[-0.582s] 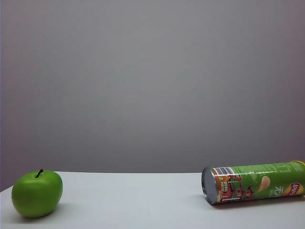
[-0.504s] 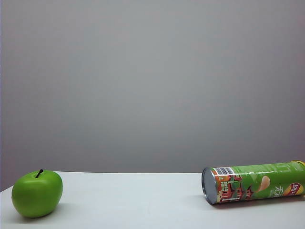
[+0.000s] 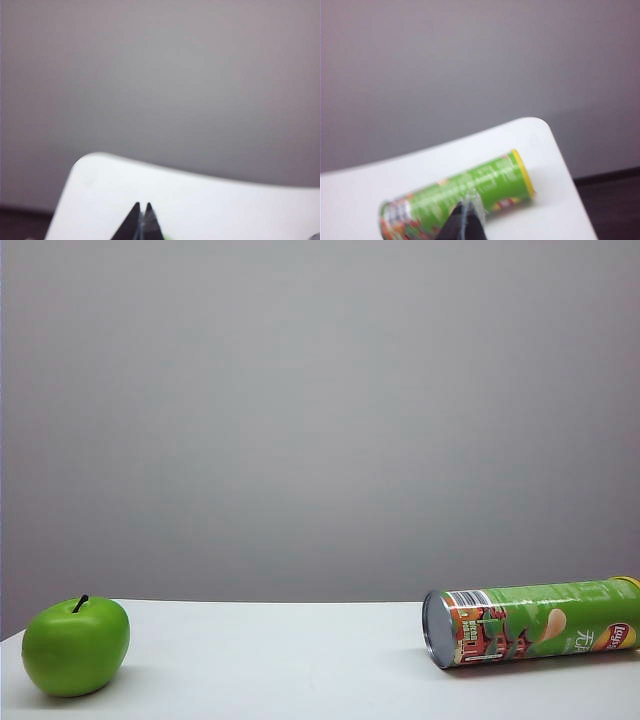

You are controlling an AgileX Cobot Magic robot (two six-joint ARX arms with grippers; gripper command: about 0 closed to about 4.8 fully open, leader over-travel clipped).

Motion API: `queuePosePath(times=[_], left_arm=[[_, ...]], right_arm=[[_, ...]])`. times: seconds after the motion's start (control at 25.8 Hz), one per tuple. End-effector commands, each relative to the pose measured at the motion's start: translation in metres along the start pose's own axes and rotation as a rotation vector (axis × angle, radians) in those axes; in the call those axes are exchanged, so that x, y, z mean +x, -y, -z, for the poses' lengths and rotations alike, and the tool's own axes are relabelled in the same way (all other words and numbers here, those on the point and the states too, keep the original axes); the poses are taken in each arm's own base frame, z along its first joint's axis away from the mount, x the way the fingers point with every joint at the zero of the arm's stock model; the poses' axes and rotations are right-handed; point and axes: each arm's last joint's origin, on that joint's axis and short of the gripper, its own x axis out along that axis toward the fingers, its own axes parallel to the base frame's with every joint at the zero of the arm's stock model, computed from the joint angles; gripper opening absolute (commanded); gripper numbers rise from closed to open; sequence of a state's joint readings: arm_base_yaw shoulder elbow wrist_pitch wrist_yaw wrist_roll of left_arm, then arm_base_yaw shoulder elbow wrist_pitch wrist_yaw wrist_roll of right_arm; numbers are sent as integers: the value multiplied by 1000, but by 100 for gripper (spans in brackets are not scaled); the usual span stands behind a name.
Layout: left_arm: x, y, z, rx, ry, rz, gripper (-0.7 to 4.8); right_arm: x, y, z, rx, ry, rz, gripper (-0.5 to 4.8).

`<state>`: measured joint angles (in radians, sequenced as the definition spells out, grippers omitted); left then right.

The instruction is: Pick up the green bucket of chips from the desk, place it near the apple, and finally stand it up.

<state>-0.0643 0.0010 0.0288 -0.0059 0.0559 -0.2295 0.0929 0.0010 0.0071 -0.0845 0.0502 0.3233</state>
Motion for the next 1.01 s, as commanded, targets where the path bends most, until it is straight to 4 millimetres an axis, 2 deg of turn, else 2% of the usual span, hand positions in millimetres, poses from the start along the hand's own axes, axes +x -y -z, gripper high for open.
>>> queuePosePath(times=[0.04,0.19,0.31,0.47,0.66,0.74,0.81,0.93,1.01], left_arm=[[-5,9,-31,-9,92,67,-5],[2,20,-69,-1,74,143,-5],[20,27,-97,32,15,219,-5],[56,37,-127,102,-81,384,-5],[107,45,-160,185,-164,476,-5],[127,46,-169,261,-221,476,-5],[137,46,-173,340,-254,474,-5],[151,47,-175,366,-288,484,-5],[161,47,-177,364,-295,483,-5]], right_arm=[[0,-4,-8,58,84,-62,-1],[-3,-7,-18,63,125,-73,-1],[-6,-10,-29,78,158,-76,0],[-11,-12,-43,87,223,-28,0],[-16,-15,-55,92,278,-28,0],[-16,-16,-56,91,270,-32,-1],[-13,-18,-60,85,217,-25,-1],[-1,-24,-76,63,127,9,-1],[25,-34,-100,32,13,18,0]])
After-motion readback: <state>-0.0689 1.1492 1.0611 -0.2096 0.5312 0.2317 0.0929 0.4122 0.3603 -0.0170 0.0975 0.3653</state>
